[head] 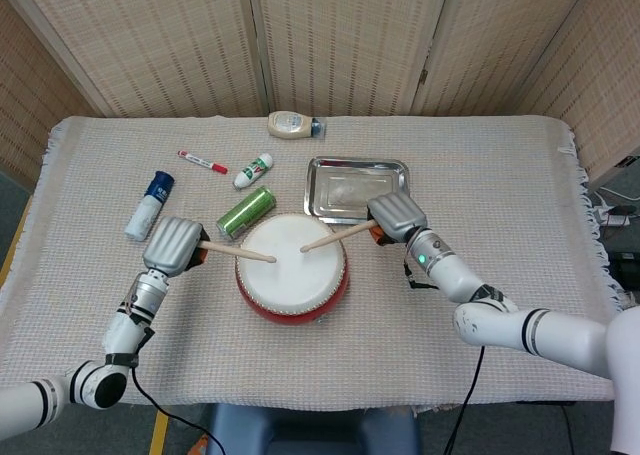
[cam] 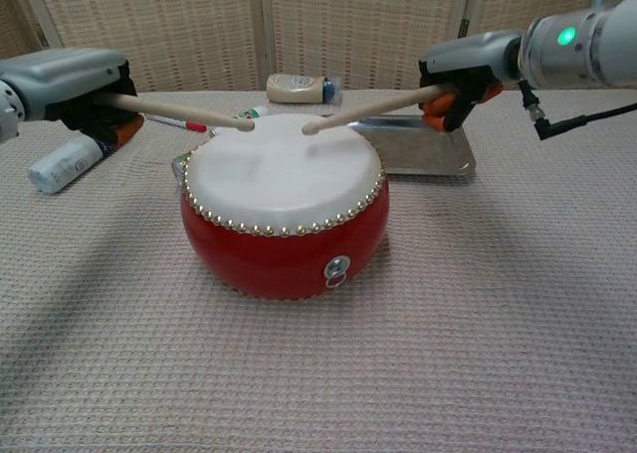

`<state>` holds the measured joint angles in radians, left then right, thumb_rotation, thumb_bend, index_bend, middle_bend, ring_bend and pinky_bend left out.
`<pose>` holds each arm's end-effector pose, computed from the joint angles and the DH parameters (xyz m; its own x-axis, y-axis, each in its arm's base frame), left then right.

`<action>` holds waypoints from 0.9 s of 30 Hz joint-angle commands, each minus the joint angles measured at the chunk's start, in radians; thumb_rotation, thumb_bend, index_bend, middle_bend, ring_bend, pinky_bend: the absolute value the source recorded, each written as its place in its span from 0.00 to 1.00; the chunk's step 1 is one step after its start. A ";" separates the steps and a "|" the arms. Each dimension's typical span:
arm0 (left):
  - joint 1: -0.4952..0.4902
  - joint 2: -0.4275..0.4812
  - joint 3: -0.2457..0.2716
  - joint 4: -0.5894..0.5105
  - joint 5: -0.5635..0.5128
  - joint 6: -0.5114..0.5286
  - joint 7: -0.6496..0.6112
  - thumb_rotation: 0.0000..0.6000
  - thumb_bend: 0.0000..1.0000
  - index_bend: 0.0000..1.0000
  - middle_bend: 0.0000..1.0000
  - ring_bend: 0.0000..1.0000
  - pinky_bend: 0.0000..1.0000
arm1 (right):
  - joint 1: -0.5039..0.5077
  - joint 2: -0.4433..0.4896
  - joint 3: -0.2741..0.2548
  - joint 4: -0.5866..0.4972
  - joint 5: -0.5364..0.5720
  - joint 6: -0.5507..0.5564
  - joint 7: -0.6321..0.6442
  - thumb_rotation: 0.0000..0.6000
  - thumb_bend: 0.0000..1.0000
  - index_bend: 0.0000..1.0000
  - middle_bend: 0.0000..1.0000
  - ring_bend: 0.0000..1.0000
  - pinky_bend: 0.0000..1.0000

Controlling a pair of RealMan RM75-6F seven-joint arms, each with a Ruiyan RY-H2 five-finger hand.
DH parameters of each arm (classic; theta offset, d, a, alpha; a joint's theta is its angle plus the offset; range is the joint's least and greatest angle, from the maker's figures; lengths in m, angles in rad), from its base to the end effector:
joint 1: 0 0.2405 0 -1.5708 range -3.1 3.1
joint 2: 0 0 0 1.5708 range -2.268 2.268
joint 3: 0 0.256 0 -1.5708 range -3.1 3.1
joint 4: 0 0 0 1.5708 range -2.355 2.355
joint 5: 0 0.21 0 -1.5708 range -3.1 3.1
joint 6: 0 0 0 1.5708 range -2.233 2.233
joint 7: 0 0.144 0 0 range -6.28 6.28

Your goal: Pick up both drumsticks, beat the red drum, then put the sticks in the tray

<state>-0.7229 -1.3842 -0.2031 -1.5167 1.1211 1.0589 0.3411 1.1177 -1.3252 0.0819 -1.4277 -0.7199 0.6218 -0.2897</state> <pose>-0.1643 0.3672 0.0566 0.4884 0.0828 0.8687 0.8415 -0.3083 -0.4437 -0.1152 -0.4214 0.0294 0.5456 -0.4238 0.7230 -0.8332 -0.3670 0.4137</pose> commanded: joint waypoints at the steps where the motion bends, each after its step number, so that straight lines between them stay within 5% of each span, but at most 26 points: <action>1: 0.011 0.038 -0.016 -0.040 0.019 0.020 -0.024 1.00 0.63 1.00 1.00 1.00 1.00 | 0.023 -0.052 -0.051 0.052 0.042 -0.019 -0.063 1.00 1.00 1.00 1.00 1.00 1.00; 13: -0.032 -0.081 0.044 0.109 -0.049 -0.085 0.078 1.00 0.63 1.00 1.00 1.00 1.00 | -0.033 0.065 0.094 -0.105 -0.074 0.057 0.102 1.00 1.00 1.00 1.00 1.00 1.00; 27: 0.014 0.019 -0.011 -0.022 0.010 0.025 -0.017 1.00 0.63 1.00 1.00 1.00 1.00 | 0.007 -0.071 -0.044 0.072 0.024 -0.012 -0.046 1.00 1.00 1.00 1.00 1.00 1.00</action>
<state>-0.7099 -1.3650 -0.2131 -1.5385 1.1318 1.0849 0.3242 1.1165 -1.3814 0.0512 -1.3674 -0.7109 0.6120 -0.3208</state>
